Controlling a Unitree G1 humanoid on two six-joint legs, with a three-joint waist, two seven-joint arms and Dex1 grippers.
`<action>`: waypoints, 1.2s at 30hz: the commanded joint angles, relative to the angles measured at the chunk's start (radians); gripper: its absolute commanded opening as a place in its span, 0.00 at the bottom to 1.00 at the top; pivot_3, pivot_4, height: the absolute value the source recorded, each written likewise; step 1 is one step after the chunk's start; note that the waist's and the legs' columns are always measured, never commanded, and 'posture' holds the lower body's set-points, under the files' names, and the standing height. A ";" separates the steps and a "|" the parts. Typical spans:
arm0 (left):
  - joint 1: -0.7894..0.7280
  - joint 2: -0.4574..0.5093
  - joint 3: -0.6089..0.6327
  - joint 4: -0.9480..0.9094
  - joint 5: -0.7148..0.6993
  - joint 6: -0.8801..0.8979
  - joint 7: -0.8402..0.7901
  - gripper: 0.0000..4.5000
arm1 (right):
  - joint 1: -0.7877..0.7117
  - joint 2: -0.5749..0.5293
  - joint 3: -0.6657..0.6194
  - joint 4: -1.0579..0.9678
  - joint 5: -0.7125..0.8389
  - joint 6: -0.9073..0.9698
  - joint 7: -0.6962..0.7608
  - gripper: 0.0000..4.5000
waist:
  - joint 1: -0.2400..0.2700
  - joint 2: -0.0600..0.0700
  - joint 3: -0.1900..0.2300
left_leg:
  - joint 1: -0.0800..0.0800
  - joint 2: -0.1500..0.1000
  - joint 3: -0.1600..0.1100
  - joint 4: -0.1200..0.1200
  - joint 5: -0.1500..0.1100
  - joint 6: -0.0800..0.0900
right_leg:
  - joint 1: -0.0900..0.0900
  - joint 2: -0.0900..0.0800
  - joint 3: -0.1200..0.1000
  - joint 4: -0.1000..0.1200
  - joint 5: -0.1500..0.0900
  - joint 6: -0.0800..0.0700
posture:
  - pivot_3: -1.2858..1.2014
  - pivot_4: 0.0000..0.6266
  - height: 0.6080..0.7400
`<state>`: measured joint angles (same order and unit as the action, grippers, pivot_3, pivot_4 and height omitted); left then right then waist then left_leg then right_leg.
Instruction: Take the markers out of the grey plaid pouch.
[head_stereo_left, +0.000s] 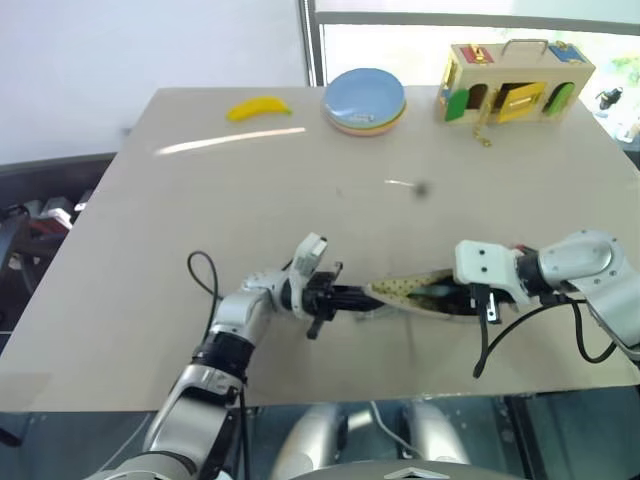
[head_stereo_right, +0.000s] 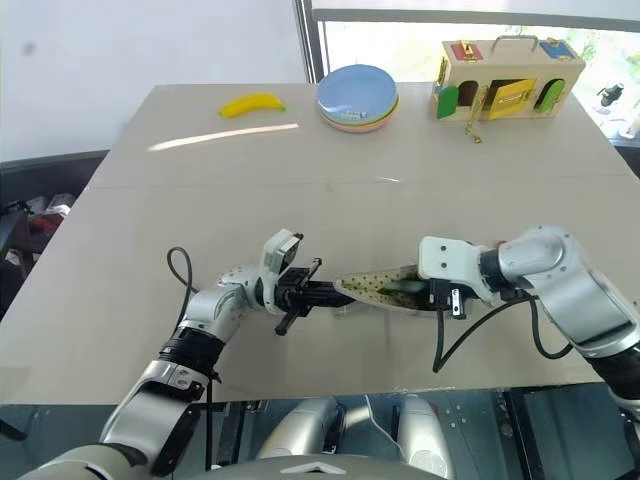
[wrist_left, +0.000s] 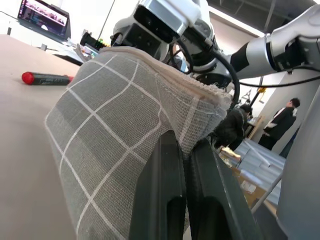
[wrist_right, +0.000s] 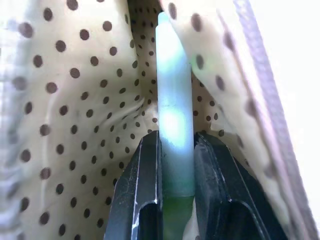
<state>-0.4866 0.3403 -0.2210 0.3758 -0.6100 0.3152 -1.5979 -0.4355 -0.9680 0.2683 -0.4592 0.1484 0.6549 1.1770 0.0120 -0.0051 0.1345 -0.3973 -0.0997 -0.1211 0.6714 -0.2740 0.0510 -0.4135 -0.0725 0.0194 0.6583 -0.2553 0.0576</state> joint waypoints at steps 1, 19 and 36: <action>0.002 0.004 -0.012 -0.012 0.002 -0.022 -0.016 0.00 | 0.015 -0.020 -0.054 -0.043 0.020 0.015 -0.017 0.07 | 0.001 0.000 0.000 | 0.000 0.000 0.000 0.000 0.000 0.000 | 0.000 0.000 0.000 0.000 0.000 0.000 | 0.52 0.24 1.00; -0.003 -0.031 0.038 -0.029 -0.015 0.016 0.001 0.00 | 0.130 -0.095 -0.101 -0.026 -0.025 -0.290 0.025 0.07 | 0.001 0.000 0.000 | 0.000 0.000 0.000 0.000 0.000 0.000 | 0.000 0.000 0.000 0.000 0.000 0.000 | 0.52 0.24 1.00; 0.000 -0.032 0.073 -0.029 0.016 0.010 -0.003 0.00 | 0.208 0.001 -0.275 -0.003 0.143 -0.437 0.020 0.07 | 0.003 0.000 0.000 | 0.000 0.000 0.000 0.000 0.000 0.000 | 0.000 0.000 0.000 0.000 0.000 0.000 | 0.52 0.24 1.00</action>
<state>-0.4706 0.3067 -0.1617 0.3637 -0.5915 0.3352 -1.5913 -0.2325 -0.9688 0.0507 -0.4468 0.2556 0.2549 1.1931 0.0151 -0.0053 0.1347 -0.3973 -0.0997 -0.1211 0.6715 -0.2740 0.0510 -0.4131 -0.0723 0.0190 0.6583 -0.2553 0.0576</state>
